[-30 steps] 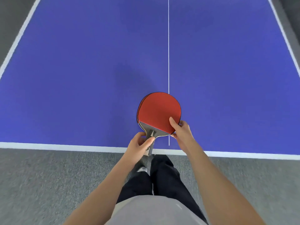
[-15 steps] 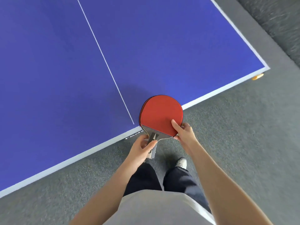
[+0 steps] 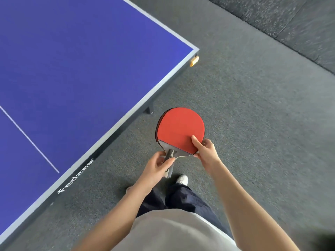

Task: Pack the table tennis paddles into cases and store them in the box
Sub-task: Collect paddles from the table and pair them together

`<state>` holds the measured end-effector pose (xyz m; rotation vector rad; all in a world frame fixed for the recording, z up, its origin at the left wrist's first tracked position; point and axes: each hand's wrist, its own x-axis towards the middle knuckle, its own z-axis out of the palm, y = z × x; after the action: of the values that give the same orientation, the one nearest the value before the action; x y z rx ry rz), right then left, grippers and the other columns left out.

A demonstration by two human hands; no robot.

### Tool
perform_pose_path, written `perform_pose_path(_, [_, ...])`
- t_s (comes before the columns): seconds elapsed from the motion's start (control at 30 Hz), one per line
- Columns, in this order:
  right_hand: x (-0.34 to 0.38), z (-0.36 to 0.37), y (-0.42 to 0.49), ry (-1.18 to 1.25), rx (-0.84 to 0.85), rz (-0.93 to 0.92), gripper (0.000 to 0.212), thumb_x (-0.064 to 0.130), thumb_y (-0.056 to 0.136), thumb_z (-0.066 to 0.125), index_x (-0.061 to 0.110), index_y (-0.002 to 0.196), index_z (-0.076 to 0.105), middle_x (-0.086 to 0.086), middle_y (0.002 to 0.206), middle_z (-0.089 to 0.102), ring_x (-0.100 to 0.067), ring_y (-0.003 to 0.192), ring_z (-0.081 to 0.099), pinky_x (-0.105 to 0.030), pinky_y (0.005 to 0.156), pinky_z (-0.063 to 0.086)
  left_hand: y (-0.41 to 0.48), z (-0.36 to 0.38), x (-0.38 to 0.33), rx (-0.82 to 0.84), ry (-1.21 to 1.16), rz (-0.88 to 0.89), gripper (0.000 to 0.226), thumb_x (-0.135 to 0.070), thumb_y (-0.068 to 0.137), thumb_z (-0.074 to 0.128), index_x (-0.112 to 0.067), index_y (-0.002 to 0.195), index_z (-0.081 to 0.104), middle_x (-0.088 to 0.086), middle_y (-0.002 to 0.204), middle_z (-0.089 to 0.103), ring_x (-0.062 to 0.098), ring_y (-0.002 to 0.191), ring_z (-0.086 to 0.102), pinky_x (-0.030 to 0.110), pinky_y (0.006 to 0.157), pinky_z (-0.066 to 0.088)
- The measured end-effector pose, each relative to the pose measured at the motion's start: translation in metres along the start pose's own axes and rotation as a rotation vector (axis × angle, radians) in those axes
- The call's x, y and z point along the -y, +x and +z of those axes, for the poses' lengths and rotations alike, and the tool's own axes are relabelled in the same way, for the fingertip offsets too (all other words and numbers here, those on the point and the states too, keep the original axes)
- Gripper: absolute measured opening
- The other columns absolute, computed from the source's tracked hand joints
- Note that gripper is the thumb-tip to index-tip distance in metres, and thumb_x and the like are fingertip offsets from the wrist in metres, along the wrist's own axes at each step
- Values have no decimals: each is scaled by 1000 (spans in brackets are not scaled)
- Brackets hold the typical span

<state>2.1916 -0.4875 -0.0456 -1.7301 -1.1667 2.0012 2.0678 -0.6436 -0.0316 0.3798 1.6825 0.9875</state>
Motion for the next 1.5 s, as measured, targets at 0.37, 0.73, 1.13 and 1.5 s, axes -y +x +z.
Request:
perform_pose_path(0.37, [49,-127,50,197,-171,-40,48,39,85,67,6,116,52,-3,96,61,-10,74,59,-19,51,46,83,112,-80,175,152,69,25,-46,82,68,-33,101,59,-5,106,70,8,101,65,21,85,48])
perform_pose_path(0.73, [169,-164,182,184,-232,-41,48,35,86,68,4,119,49,-10,110,61,-16,88,60,-25,61,47,235,157,-173,214,108,31,45,-47,79,69,-23,115,58,-5,110,69,6,103,64,17,84,48])
perform_pose_path(1.13, [329,-159,323,79,-178,-40,49,37,85,69,6,117,51,-5,102,60,-12,78,59,-22,55,45,371,167,-300,104,-70,2,34,-40,81,72,-22,108,60,2,107,70,4,94,67,11,75,49])
perform_pose_path(1.5, [481,-123,483,-134,92,-68,41,36,84,70,8,109,54,-5,101,61,-17,88,63,-33,76,55,498,168,-415,-165,-236,-14,29,-27,90,64,-8,112,58,18,107,68,31,102,66,52,93,50])
